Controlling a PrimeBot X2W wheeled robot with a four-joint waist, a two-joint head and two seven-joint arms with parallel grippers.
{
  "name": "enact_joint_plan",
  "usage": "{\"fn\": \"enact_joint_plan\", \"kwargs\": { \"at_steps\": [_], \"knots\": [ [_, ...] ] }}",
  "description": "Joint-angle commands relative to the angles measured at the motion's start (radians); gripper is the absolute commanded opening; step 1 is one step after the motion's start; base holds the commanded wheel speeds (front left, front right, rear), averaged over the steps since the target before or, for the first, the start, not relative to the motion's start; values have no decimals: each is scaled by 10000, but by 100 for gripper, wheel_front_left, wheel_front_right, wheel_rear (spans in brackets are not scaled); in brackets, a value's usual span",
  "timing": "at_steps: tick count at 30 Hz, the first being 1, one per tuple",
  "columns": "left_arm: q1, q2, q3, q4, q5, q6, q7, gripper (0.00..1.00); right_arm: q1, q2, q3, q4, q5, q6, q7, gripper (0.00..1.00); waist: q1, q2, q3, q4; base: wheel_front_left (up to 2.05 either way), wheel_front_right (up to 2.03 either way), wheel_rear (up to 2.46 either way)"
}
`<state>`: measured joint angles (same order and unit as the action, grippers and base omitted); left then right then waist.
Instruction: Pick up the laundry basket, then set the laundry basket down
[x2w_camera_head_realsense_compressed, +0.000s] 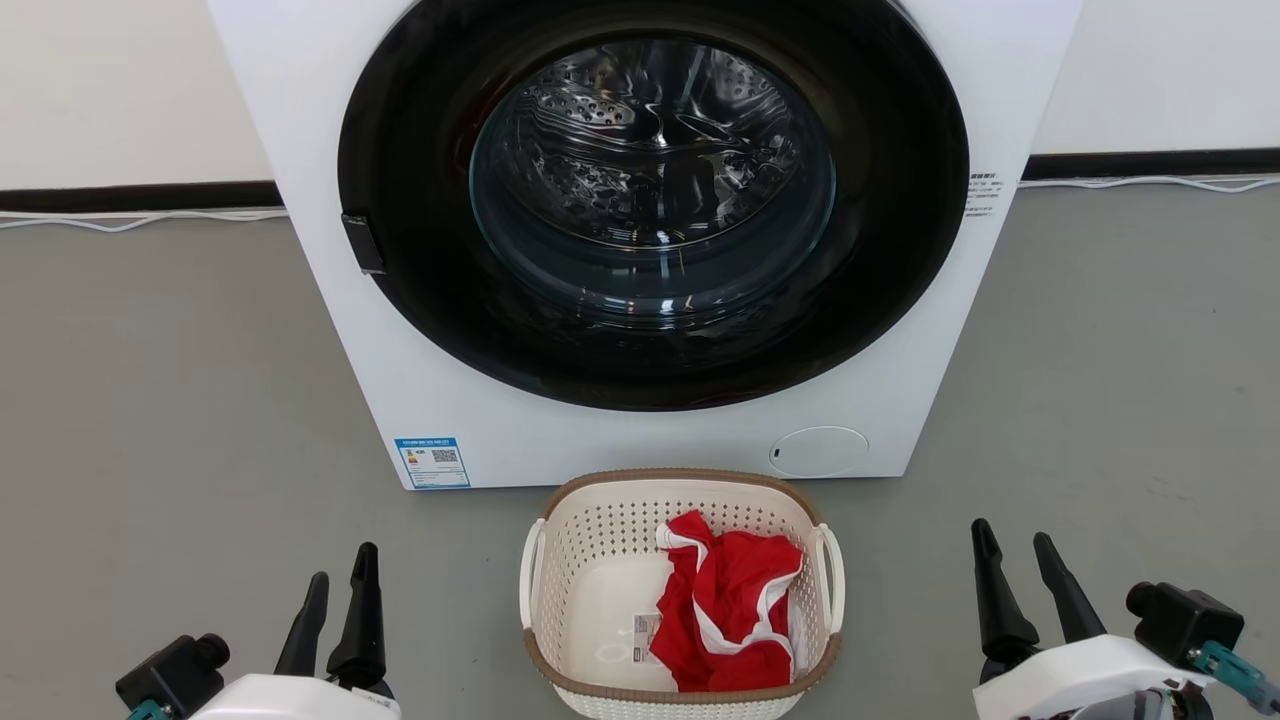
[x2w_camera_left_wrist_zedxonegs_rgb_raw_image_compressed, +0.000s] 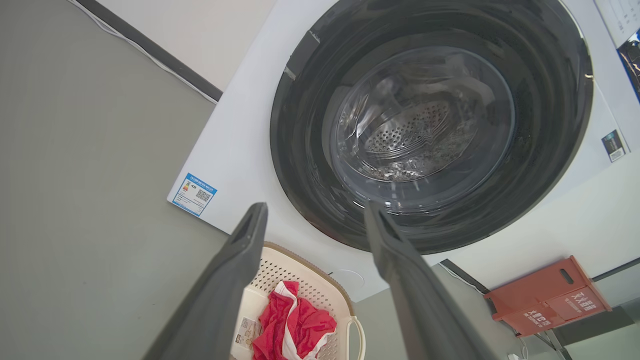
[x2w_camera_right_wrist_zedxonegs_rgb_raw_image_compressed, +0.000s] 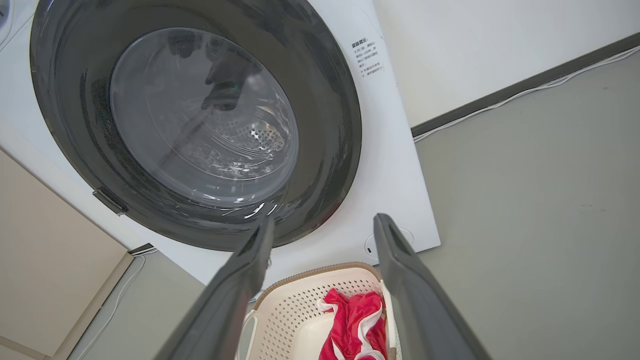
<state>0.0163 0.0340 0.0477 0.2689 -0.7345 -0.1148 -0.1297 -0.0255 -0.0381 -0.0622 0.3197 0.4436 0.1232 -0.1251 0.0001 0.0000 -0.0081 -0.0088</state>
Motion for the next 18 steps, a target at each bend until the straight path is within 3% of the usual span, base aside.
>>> {"fn": "enact_joint_plan", "kwargs": {
  "at_steps": [1,18],
  "knots": [
    [-115,116,223,-254,327,0,-142,100,-324,-101,190,-245,-415,52,-191,100,-1,0,-8,-3,0,0,0],
    [-10,135,207,-298,2311,45,-641,100,-273,-110,354,-141,-2717,62,-689,100,-1,0,-15,-19,0,0,0]
  ]
}}
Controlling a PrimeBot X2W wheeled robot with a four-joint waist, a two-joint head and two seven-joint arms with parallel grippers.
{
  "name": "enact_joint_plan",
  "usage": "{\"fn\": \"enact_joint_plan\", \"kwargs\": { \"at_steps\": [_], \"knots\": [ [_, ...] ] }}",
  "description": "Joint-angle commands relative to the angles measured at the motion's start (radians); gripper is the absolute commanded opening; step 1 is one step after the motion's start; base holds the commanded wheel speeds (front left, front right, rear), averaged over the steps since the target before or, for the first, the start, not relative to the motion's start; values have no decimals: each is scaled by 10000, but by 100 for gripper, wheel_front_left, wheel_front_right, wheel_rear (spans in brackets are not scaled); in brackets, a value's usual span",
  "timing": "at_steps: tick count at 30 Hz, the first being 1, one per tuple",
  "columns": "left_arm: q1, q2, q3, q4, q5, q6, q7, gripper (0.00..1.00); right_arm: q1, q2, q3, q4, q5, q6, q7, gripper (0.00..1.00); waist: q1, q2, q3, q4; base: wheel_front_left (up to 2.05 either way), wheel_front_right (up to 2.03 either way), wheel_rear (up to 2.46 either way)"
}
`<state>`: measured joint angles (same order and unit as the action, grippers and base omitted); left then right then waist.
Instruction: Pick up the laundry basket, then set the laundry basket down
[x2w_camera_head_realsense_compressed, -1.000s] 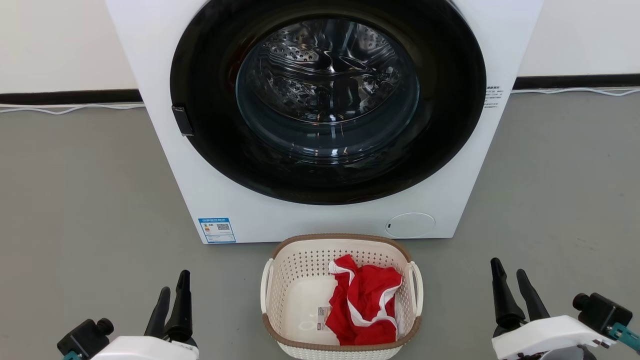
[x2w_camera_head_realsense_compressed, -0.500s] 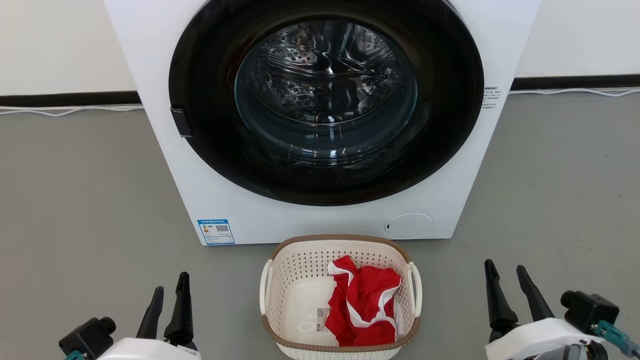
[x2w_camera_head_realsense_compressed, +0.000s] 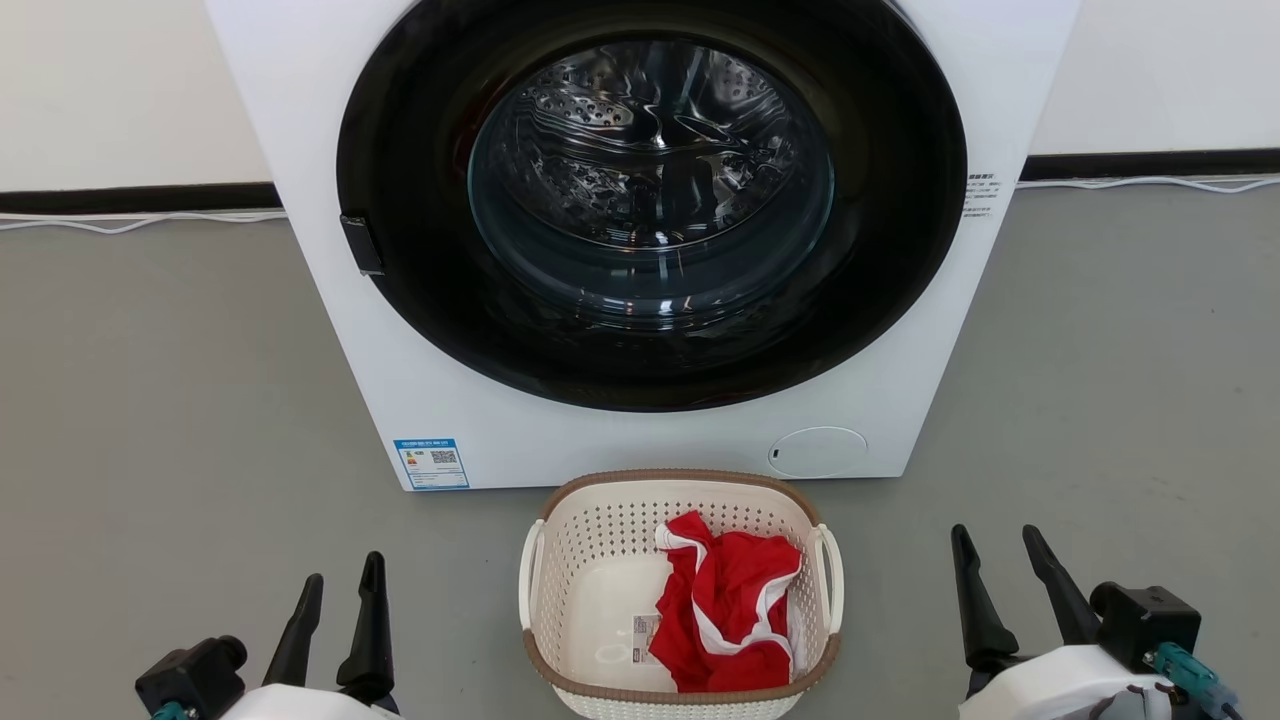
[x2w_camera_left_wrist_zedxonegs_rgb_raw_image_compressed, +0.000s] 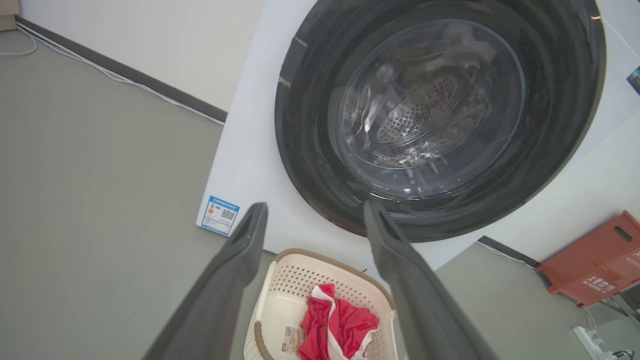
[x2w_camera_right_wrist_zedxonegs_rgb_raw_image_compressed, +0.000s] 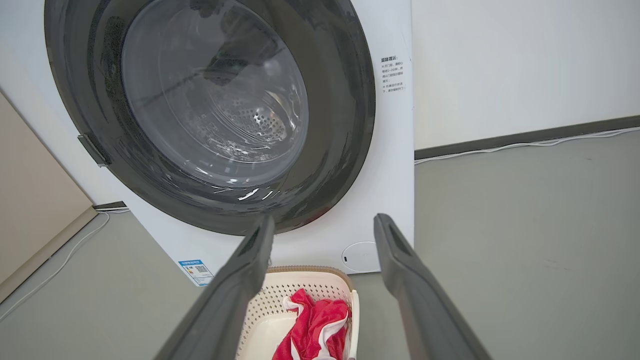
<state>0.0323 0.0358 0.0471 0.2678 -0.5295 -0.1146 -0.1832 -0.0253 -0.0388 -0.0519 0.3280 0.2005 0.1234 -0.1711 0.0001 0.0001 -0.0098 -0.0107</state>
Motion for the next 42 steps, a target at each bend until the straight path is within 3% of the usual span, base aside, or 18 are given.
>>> {"fn": "enact_joint_plan", "kwargs": {
  "at_steps": [1,24,42],
  "knots": [
    [-161,119,214,-286,373,43,-136,100,-272,-102,250,-204,-396,60,-258,100,-1,-1,4,-2,0,0,0],
    [-27,144,194,-265,2730,49,-783,100,-281,-114,378,88,-3195,73,-904,100,-1,-1,-5,-45,0,0,0],
    [-34,144,184,-193,2653,38,-786,100,-286,-114,309,111,-3115,73,-906,100,-1,-1,52,-112,0,0,0]
  ]
}}
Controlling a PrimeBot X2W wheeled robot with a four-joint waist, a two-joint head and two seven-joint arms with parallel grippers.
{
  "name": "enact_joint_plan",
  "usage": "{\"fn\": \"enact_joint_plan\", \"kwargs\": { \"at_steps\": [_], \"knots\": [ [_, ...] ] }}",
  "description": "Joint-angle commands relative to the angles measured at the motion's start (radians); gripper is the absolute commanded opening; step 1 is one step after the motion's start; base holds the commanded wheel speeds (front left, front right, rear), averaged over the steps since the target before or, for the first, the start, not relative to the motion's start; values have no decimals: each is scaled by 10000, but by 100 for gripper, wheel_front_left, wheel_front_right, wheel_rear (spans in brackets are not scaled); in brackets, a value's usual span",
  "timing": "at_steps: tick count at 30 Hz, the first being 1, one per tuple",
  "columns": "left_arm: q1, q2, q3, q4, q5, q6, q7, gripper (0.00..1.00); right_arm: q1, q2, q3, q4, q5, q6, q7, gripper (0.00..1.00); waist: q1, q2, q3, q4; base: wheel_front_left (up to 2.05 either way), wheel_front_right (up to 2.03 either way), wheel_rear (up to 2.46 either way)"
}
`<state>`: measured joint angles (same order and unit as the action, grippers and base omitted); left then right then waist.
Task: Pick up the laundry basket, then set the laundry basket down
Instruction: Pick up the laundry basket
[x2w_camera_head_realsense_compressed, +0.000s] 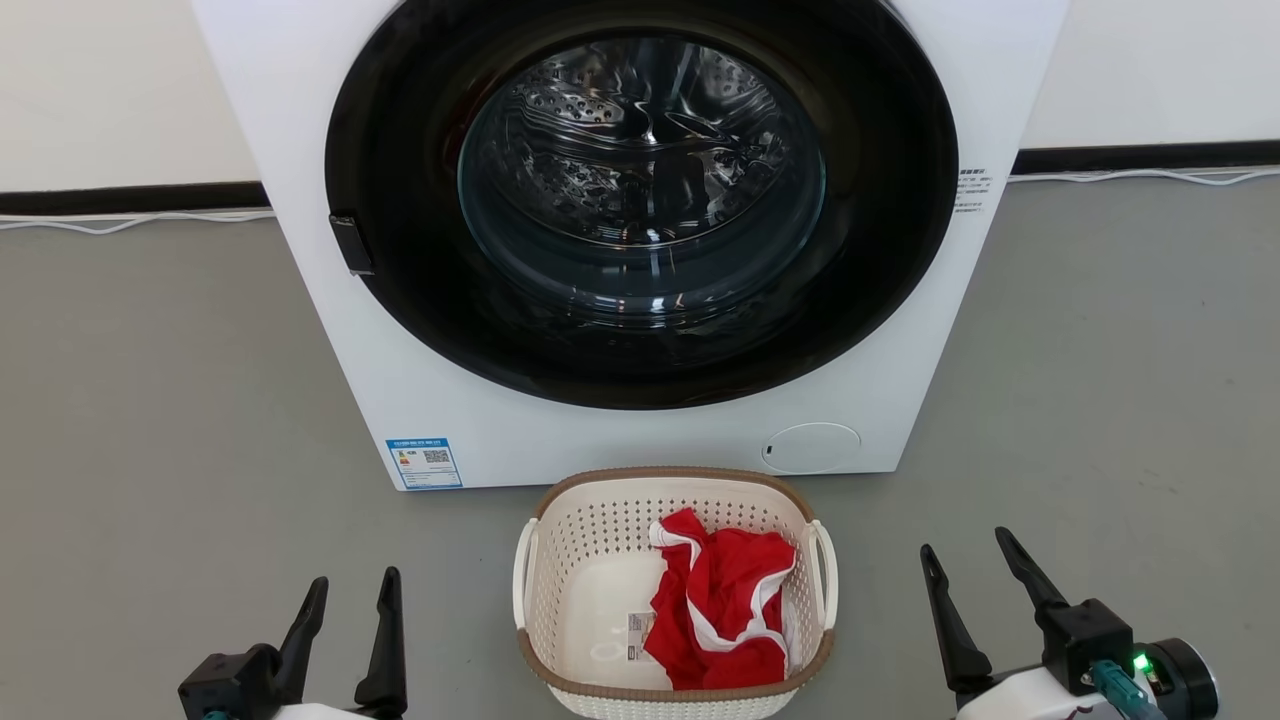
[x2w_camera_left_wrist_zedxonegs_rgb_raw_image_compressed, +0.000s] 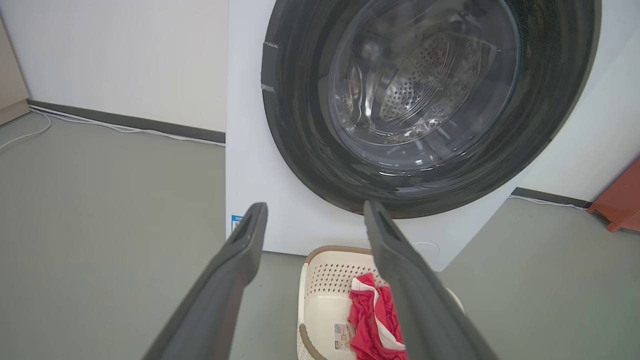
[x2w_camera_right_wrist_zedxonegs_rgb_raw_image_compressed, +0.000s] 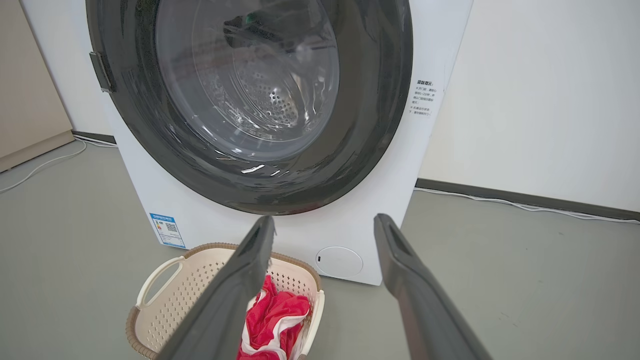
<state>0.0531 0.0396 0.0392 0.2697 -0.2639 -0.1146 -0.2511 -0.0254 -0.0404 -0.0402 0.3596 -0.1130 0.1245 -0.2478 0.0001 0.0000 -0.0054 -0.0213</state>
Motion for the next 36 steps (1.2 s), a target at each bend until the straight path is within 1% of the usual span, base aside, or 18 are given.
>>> {"fn": "enact_joint_plan", "kwargs": {
  "at_steps": [1,7,14,15,23,31,36],
  "knots": [
    [-245,106,262,-218,-3,41,-107,100,-281,-99,185,-206,34,62,-139,100,0,0,24,-9,0,0,0],
    [-306,106,233,-226,-34,47,-107,100,-304,-99,125,-98,202,62,-139,100,0,0,166,-8,0,0,0],
    [-705,106,118,-144,-164,96,-107,100,-689,-99,23,349,484,62,-139,100,0,0,864,64,0,0,0],
    [-943,106,46,-87,-181,114,-107,100,-912,-99,-29,511,499,62,-139,100,0,0,1167,94,0,0,0],
    [-2238,106,-395,456,-203,103,-107,100,-2178,-99,-182,1276,356,62,-139,100,0,0,2601,116,0,0,0],
    [-3791,106,-858,1361,-186,123,-107,100,-3594,-99,-256,2174,-13,62,-139,100,0,0,4082,215,0,0,0],
    [-4648,106,-1165,2220,-342,132,-107,100,-4350,-99,-383,2849,-214,62,-47,100,0,0,4895,285,0,0,0]
  ]
}}
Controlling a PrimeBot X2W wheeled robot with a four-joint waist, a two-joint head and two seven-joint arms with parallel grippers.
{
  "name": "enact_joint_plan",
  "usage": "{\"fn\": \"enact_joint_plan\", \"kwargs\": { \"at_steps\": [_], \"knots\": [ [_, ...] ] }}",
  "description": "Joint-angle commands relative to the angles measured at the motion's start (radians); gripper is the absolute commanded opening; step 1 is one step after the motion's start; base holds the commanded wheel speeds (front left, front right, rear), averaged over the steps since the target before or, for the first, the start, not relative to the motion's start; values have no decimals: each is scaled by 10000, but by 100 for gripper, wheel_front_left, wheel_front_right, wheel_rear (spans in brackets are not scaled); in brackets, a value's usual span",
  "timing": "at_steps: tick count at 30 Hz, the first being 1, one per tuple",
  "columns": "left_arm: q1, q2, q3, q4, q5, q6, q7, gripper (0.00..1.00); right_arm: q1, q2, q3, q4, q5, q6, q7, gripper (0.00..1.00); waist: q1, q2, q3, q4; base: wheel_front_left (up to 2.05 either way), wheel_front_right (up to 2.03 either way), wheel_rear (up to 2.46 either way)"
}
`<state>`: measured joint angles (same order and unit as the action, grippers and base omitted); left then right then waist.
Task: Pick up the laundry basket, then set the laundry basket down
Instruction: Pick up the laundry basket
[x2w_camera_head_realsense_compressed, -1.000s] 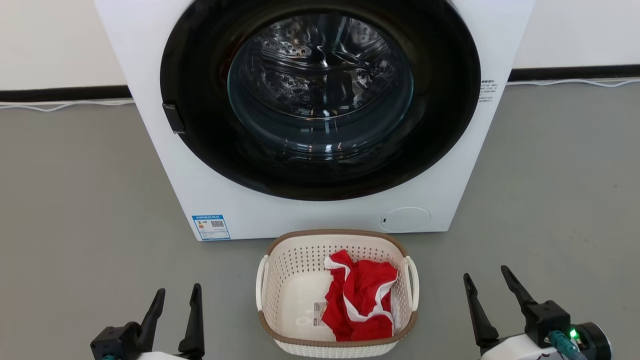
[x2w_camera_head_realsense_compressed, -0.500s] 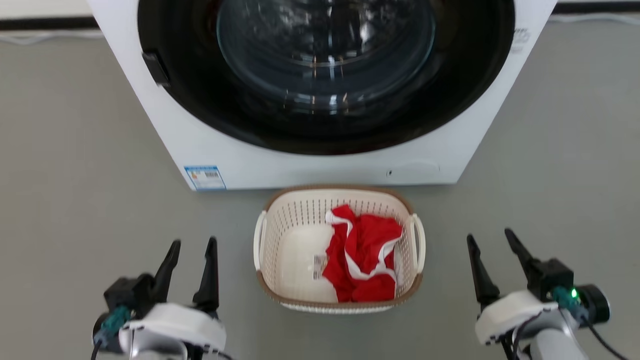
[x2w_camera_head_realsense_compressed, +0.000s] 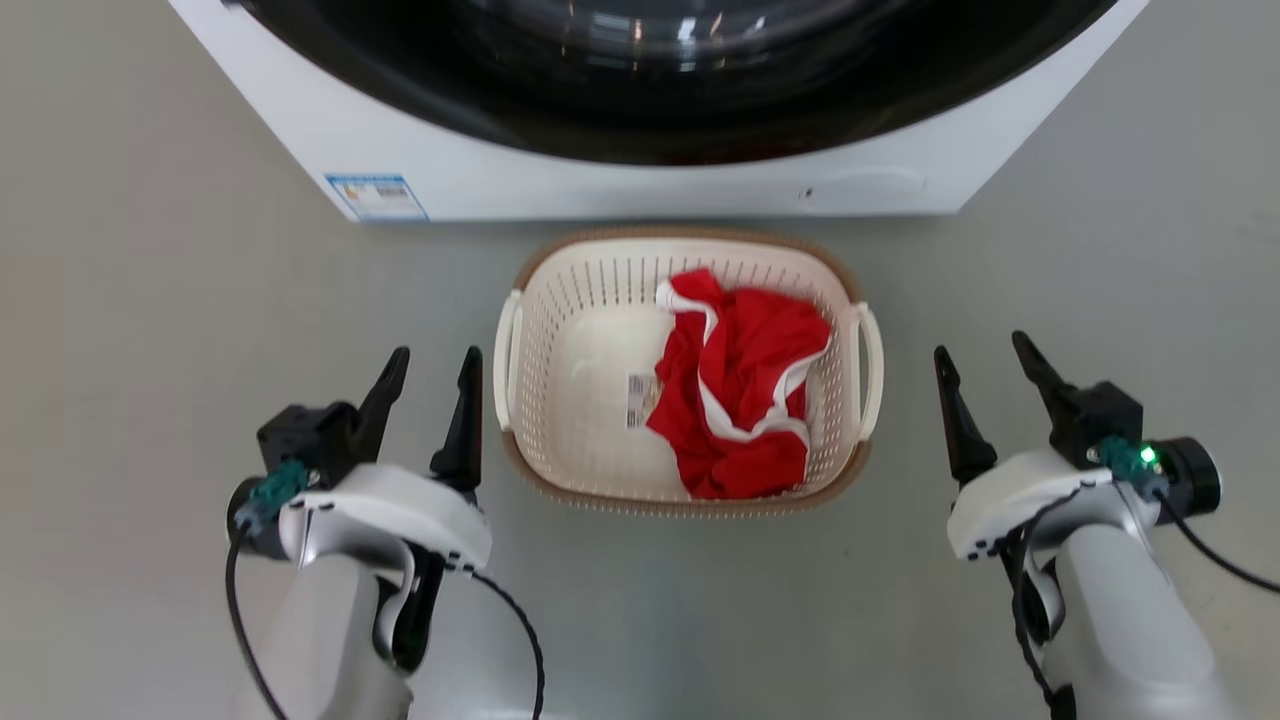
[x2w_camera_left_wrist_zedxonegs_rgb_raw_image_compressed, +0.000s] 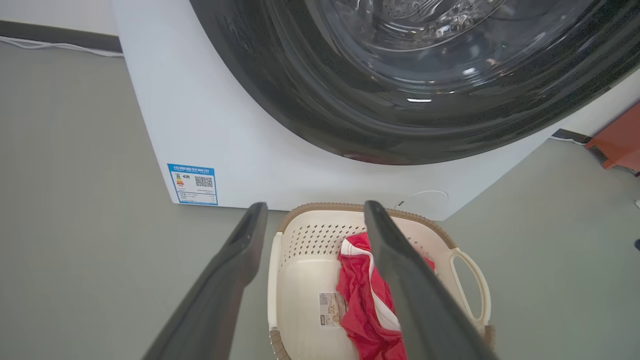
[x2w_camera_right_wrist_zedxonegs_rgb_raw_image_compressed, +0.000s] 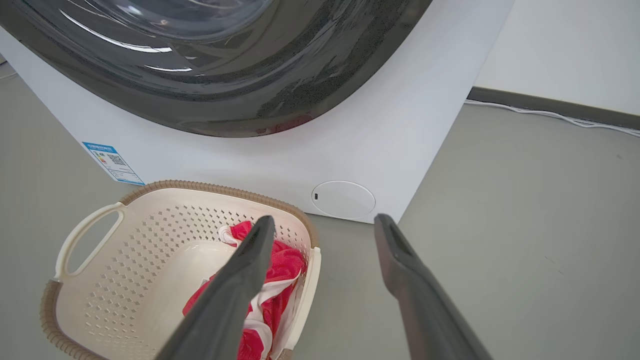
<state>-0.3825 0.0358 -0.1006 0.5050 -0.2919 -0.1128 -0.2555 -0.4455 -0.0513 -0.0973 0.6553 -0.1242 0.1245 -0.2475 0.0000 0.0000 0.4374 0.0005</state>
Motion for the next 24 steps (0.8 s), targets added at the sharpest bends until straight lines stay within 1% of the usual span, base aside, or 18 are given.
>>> {"fn": "enact_joint_plan", "kwargs": {
  "at_steps": [1,10,11,12,15,16,20,24],
  "knots": [
    [-469,144,174,47,-95,113,-63,100,-294,11,140,33,-143,62,15,100,0,0,626,83,0,0,0],
    [-2425,144,-501,2313,-407,84,-63,100,-1570,11,-426,1166,-675,62,680,100,0,0,1915,251,0,0,0],
    [-2425,144,-501,2313,-407,84,-63,100,-1570,11,-426,1166,-675,62,680,100,0,0,1915,251,0,0,0],
    [-2886,144,-631,2750,-529,74,-63,100,-1826,11,-500,1358,-787,62,758,100,0,0,2181,283,0,0,0],
    [-3465,144,-816,3418,-816,46,-60,100,-2183,11,-584,1681,-904,62,843,100,0,0,2521,304,0,0,0],
    [-3465,144,-816,3418,-816,46,-60,100,-2183,11,-584,1681,-904,62,843,100,0,0,2521,304,0,0,0],
    [-4131,144,-1281,4293,-1110,7,-41,100,-2548,11,-568,2167,-1071,62,963,100,0,0,2847,351,0,0,0],
    [-4698,144,-1583,4850,-1464,-2,-49,100,-2883,11,-549,2467,-1157,62,911,100,0,0,3189,370,0,0,0]
  ]
}}
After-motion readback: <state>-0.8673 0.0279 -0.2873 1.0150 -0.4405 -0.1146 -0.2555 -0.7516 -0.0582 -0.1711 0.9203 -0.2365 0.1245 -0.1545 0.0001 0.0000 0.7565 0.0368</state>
